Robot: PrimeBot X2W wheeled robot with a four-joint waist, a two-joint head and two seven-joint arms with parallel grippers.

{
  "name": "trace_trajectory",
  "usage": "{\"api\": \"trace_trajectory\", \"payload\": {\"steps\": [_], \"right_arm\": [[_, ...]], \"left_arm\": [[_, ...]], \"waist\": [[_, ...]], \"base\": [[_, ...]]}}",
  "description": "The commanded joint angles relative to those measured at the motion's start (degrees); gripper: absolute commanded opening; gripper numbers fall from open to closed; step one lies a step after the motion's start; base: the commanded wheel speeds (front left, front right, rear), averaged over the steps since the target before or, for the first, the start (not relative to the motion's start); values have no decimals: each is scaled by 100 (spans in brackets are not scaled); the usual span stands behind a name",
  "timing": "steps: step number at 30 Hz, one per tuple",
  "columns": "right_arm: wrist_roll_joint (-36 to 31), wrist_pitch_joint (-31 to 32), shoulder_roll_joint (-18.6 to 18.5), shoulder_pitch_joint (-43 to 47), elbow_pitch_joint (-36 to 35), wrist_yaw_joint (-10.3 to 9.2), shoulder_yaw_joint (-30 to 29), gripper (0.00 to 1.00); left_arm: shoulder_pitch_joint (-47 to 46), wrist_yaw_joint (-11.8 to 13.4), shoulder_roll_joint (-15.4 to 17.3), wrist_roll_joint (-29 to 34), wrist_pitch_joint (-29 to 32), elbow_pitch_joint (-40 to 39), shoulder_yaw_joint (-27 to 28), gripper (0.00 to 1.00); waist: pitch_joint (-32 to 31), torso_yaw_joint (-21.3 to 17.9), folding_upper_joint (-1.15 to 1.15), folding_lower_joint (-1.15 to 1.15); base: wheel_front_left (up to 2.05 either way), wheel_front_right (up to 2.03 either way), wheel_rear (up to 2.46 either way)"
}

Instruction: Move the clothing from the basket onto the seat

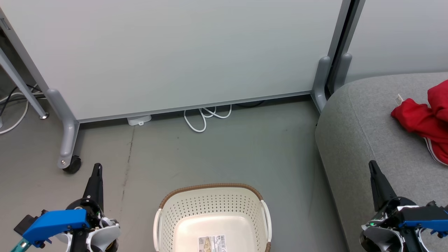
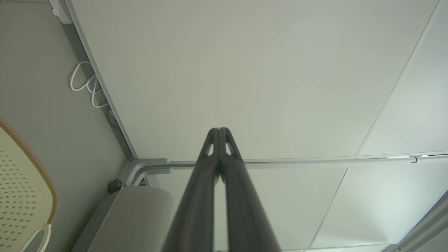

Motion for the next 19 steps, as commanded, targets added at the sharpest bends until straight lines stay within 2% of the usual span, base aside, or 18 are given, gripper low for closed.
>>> {"api": "trace_trajectory", "payload": {"steps": [1,19], "right_arm": [[16,24,14,-56,-17,2,-9,0],[15,24,14,-57,-17,2,-9,0]], "left_arm": [[-54,-48,1,-13,20,-24,12,0],[-54,-48,1,-13,20,-24,12,0]], "waist": [[0,0,0,0],[0,0,0,0]], "base": [[0,0,0],[0,0,0]]}}
